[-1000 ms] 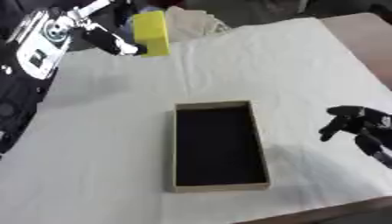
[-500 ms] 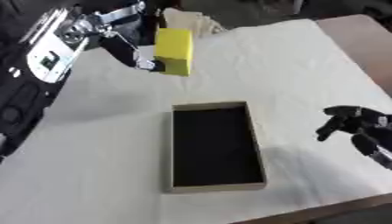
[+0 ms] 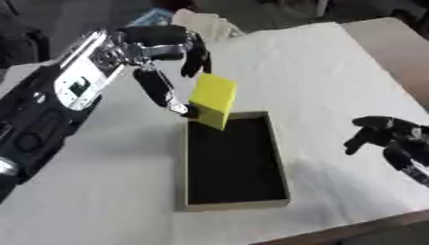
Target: Pick up objects on the table and place them in the box.
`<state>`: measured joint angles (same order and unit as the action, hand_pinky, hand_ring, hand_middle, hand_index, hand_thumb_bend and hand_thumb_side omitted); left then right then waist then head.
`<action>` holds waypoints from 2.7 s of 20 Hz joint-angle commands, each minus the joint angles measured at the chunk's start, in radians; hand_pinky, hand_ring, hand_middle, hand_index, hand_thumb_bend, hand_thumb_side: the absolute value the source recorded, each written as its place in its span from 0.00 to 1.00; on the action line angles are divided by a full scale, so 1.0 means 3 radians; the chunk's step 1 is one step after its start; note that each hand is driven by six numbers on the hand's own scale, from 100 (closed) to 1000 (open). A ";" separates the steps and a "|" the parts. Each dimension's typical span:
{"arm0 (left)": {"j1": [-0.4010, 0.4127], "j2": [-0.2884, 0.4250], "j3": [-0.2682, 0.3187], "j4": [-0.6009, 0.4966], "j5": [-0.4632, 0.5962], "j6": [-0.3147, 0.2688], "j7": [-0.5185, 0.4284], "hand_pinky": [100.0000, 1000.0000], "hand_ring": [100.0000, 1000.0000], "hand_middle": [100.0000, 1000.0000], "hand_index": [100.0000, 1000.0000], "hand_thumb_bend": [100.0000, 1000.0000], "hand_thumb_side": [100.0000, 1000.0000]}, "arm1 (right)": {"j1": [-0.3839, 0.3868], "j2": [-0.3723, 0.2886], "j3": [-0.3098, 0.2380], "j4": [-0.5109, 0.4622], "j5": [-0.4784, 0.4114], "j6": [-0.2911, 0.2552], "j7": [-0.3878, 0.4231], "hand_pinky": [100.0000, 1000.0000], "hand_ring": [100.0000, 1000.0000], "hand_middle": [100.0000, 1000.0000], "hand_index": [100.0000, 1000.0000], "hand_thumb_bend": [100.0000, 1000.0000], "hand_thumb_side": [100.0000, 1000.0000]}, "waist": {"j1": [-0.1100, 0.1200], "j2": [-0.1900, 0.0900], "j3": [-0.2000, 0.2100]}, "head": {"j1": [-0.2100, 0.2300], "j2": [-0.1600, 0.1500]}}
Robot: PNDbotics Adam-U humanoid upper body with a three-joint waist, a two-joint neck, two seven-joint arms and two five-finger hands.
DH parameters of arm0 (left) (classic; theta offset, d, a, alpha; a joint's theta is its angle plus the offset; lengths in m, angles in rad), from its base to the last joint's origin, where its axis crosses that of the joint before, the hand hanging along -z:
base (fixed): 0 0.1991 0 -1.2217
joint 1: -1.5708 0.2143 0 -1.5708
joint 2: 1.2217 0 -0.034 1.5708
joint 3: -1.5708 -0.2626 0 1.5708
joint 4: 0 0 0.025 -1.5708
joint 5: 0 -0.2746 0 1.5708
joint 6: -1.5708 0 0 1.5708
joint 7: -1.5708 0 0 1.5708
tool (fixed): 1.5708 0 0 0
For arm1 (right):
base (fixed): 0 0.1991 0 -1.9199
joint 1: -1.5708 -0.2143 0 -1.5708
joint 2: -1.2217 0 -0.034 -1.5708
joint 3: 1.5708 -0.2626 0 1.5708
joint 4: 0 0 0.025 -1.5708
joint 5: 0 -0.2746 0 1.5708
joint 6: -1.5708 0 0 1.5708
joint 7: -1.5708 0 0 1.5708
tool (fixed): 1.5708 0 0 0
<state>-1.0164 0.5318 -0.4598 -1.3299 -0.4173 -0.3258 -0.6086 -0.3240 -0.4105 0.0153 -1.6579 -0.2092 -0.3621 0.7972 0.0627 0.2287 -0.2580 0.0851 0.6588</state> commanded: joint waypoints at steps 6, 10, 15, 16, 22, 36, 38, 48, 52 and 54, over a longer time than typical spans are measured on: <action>0.0049 -0.0181 -0.0099 0.0191 -0.0038 -0.0048 -0.0234 0.65 0.41 0.37 0.58 0.55 0.23 | -0.0034 -0.0029 0.0013 -0.0050 0.0002 -0.0377 0.0366 0.76 0.63 0.60 0.91 0.00 0.62 | -0.0034 0.0000 -0.0028 | -0.0019 -0.0042; 0.0094 -0.0264 -0.0124 0.0297 -0.0086 -0.0092 -0.0297 0.67 0.45 0.41 0.61 0.57 0.22 | -0.0038 -0.0018 0.0024 -0.0054 0.0015 -0.0381 0.0366 0.76 0.63 0.59 0.91 0.00 0.62 | -0.0039 0.0021 -0.0042 | -0.0022 -0.0053; 0.0117 -0.0299 -0.0123 0.0304 -0.0146 -0.0153 -0.0237 0.71 0.56 0.54 0.72 0.75 0.24 | -0.0037 -0.0012 0.0026 -0.0054 0.0014 -0.0381 0.0366 0.76 0.63 0.59 0.91 0.00 0.62 | -0.0045 0.0020 -0.0040 | -0.0019 -0.0064; 0.0123 -0.0298 -0.0119 0.0296 -0.0150 -0.0160 -0.0217 0.73 0.59 0.57 0.74 0.82 0.24 | -0.0037 -0.0012 0.0025 -0.0054 0.0013 -0.0381 0.0366 0.76 0.63 0.59 0.91 0.00 0.62 | -0.0047 0.0019 -0.0036 | -0.0019 -0.0065; 0.0157 -0.0259 -0.0069 0.0205 -0.0060 -0.0145 -0.0180 0.77 0.64 0.64 0.80 0.94 0.26 | -0.0027 -0.0013 0.0022 -0.0053 0.0007 -0.0380 0.0366 0.76 0.63 0.59 0.91 0.00 0.61 | -0.0055 0.0003 -0.0012 | -0.0025 -0.0064; 0.0330 0.0180 0.0280 -0.0846 0.0808 0.0456 -0.0030 0.78 0.60 0.61 0.79 0.90 0.32 | 0.0013 -0.0044 -0.0010 -0.0040 0.0012 -0.0390 0.0366 0.76 0.63 0.59 0.91 0.00 0.61 | -0.0068 -0.0027 0.0142 | -0.0051 -0.0043; 0.0375 0.0227 0.0324 -0.0911 0.0846 0.0477 -0.0009 0.78 0.58 0.58 0.76 0.83 0.39 | 0.0006 -0.0072 -0.0048 -0.0043 -0.0003 -0.0400 0.0361 0.76 0.63 0.60 0.91 0.00 0.56 | -0.0074 -0.0032 0.0185 | -0.0063 -0.0035; 0.1231 0.0101 0.1180 -0.1516 0.1376 0.0728 0.0516 0.79 0.58 0.58 0.74 0.77 0.47 | 0.0081 -0.0298 -0.0406 -0.0055 -0.0141 -0.0483 0.0200 0.75 0.63 0.60 0.91 0.00 0.51 | -0.0150 -0.0040 0.0806 | -0.0295 0.0017; 0.1623 -0.0042 0.1572 -0.1599 0.1616 0.0675 0.0756 0.80 0.59 0.58 0.74 0.77 0.49 | 0.0077 -0.0321 -0.0435 -0.0077 -0.0178 -0.0498 0.0116 0.75 0.62 0.59 0.91 0.00 0.49 | -0.0165 -0.0033 0.0871 | -0.0256 0.0043; 0.1817 -0.0072 0.1730 -0.1665 0.1736 0.0641 0.0876 0.81 0.59 0.58 0.75 0.77 0.50 | 0.0067 -0.0310 -0.0445 -0.0090 -0.0201 -0.0489 0.0067 0.74 0.61 0.58 0.91 0.00 0.49 | -0.0173 -0.0028 0.0881 | -0.0233 0.0050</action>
<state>-0.4656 0.5019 0.0168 -1.8021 0.0790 -0.1282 -0.3693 -0.2906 -0.4737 -0.1056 -1.6602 -0.2573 -0.4198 0.7395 0.0116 0.2349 0.0058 0.0098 0.6680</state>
